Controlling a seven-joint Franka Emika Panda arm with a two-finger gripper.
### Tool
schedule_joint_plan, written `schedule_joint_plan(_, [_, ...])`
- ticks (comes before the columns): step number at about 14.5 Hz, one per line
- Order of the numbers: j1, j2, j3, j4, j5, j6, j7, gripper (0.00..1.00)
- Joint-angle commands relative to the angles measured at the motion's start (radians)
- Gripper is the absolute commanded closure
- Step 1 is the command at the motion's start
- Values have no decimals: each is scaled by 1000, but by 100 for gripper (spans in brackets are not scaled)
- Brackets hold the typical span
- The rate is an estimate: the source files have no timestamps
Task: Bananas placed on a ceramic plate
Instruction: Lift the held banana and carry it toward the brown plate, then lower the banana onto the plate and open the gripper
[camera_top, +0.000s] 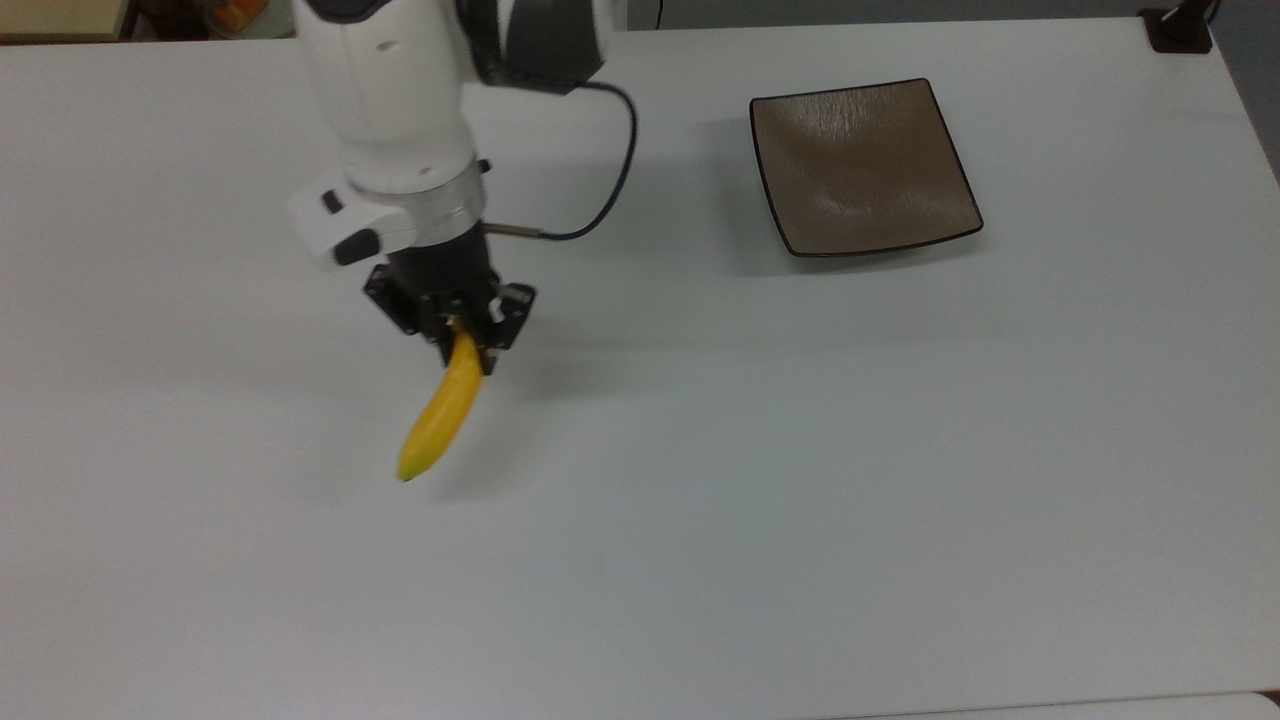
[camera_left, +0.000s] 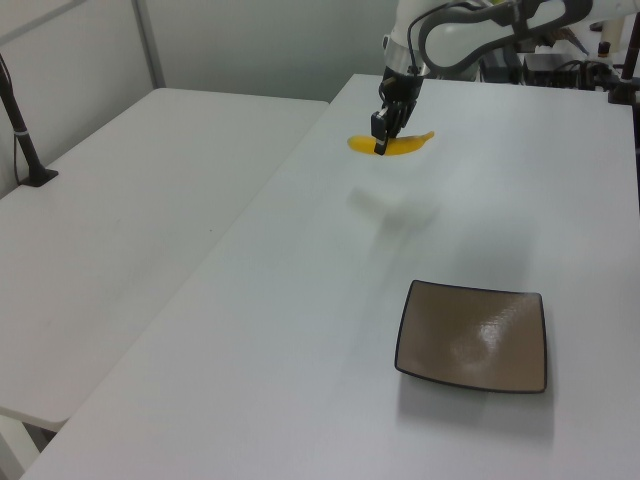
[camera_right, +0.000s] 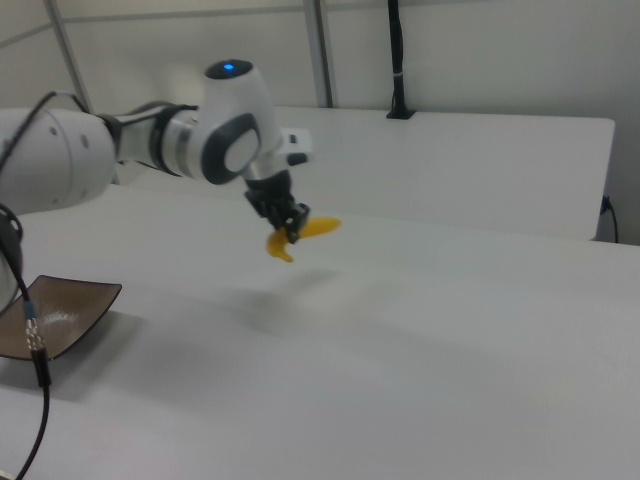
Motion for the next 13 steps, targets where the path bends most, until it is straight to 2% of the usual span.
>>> schedule_joint_plan(1, [25, -155, 56, -172, 38, -27, -15, 69])
schedule_joint_plan(3, [34, -207, 91, -235, 58, -27, -14, 69])
schedule_joint_plan(8, [126, -287, 120, -341, 87, -30, -5, 69])
schedule_joint_plan(13, [135, -358, 226, -435, 112, -31, 19, 69])
